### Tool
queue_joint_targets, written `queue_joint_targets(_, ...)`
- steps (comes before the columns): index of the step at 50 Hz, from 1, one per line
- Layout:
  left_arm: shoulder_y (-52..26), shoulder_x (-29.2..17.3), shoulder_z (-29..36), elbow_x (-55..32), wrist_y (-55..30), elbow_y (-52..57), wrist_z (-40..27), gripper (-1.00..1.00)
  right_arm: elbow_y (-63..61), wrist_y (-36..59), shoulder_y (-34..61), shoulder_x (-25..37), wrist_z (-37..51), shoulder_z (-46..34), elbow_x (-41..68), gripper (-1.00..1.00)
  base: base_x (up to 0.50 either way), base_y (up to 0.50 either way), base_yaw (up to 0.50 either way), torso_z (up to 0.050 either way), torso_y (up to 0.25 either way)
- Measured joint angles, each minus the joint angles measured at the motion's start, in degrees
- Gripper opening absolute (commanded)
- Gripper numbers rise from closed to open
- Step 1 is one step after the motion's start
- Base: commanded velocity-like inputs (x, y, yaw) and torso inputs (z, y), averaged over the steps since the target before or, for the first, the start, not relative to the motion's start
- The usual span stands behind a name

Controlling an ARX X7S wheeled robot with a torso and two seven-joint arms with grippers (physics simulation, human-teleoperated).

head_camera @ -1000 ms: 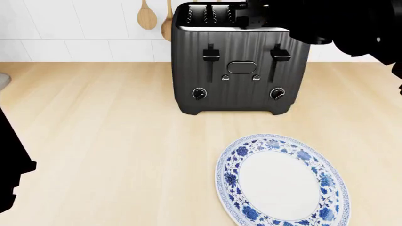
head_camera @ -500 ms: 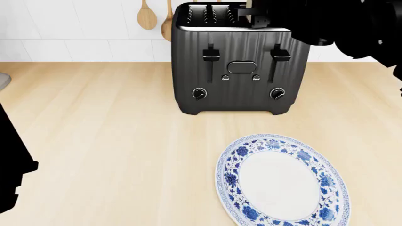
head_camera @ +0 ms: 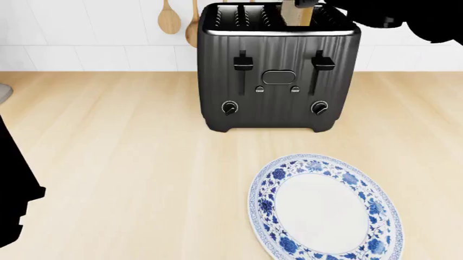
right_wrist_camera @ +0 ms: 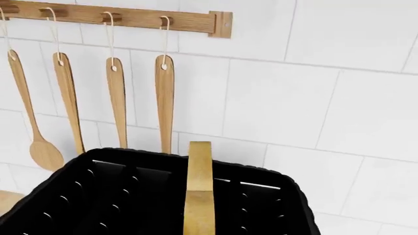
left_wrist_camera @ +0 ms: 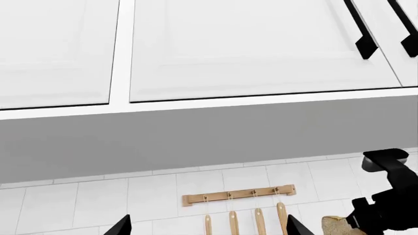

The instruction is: Place the toasted item on a plate.

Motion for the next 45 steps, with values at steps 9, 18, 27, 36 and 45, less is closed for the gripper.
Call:
queue_joint_targets(9,0.0,0.1,0.1,0.1,0.1,0.0,0.0,1.0,-0.3,1.1,2.3,0.2,0.0,-0.2,0.4,-1.0,0.0,0.0,0.0,0.0,0.001)
queue_joint_targets(18,0.0,0.2,0.3,0.2,0.1,0.0,0.1,1.0,-0.8,2.5,4.6,0.7,-0.1,-0.6,1.0,-1.0,0.0,0.0,0.0,0.0,0.004)
queue_joint_targets(27,0.0,0.0,0.6,0.5,0.2,0.0,-0.2,1.0,-1.1,3.5,9.0,2.0,0.2,1.0,-1.4,-1.0,0.0,0.0,0.0,0.0,0.0)
queue_joint_targets(36,0.0,-0.7,0.9,0.6,0.2,0.0,-0.8,1.0,-2.3,4.5,11.0,3.4,0.3,1.6,-1.1,-1.0,0.0,0.0,0.0,0.0,0.001)
queue_joint_targets(45,0.0,-0.8,0.5,0.3,0.1,0.0,-0.8,1.0,-9.4,4.6,12.0,7.9,1.4,3.2,-1.4,-1.0,0.0,0.0,0.0,0.0,0.002)
